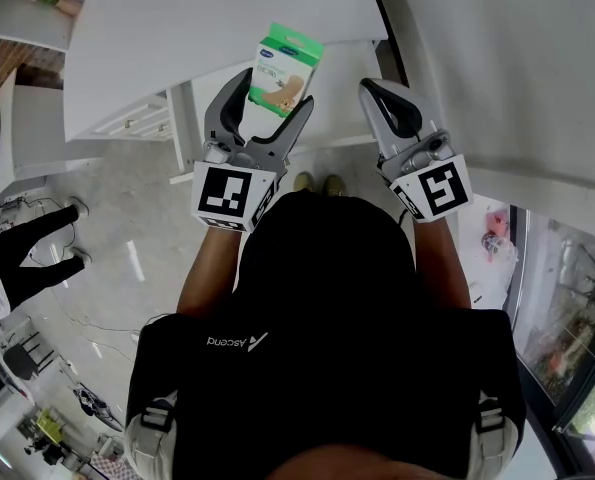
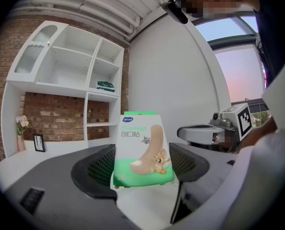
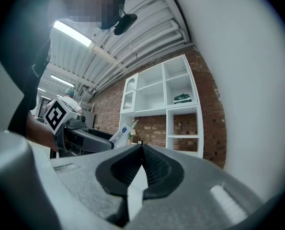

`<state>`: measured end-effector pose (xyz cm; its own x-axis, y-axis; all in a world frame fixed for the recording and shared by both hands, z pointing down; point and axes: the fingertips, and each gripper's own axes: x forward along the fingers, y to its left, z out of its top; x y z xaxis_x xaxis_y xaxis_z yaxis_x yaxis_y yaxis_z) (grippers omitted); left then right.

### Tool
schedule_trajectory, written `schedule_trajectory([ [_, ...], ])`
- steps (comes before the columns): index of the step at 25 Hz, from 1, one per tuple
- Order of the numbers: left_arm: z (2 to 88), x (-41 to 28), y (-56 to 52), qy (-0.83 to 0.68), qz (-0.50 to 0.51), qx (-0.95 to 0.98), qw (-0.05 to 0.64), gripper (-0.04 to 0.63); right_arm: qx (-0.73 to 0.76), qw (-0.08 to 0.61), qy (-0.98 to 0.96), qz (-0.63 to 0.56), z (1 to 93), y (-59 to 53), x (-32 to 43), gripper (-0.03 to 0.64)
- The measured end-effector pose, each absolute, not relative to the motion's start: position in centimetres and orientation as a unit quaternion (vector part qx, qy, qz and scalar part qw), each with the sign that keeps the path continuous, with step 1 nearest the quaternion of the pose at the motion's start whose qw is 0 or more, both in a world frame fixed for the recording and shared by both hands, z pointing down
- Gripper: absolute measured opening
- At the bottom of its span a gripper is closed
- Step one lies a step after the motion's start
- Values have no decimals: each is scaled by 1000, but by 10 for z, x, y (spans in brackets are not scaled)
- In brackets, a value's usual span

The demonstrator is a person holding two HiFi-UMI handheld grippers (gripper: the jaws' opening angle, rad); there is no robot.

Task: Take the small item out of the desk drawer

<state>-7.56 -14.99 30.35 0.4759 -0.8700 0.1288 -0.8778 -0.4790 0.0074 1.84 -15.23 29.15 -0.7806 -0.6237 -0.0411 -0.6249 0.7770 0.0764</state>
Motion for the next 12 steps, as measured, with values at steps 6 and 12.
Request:
schedule_trajectory([
  [6, 305, -76, -151, -509, 56, 858, 38, 344, -331, 6, 943, 40, 294, -154, 19, 2],
  [12, 306, -76, -151, -510, 57, 857, 41, 344, -330, 7, 943, 39, 293, -155, 18, 2],
])
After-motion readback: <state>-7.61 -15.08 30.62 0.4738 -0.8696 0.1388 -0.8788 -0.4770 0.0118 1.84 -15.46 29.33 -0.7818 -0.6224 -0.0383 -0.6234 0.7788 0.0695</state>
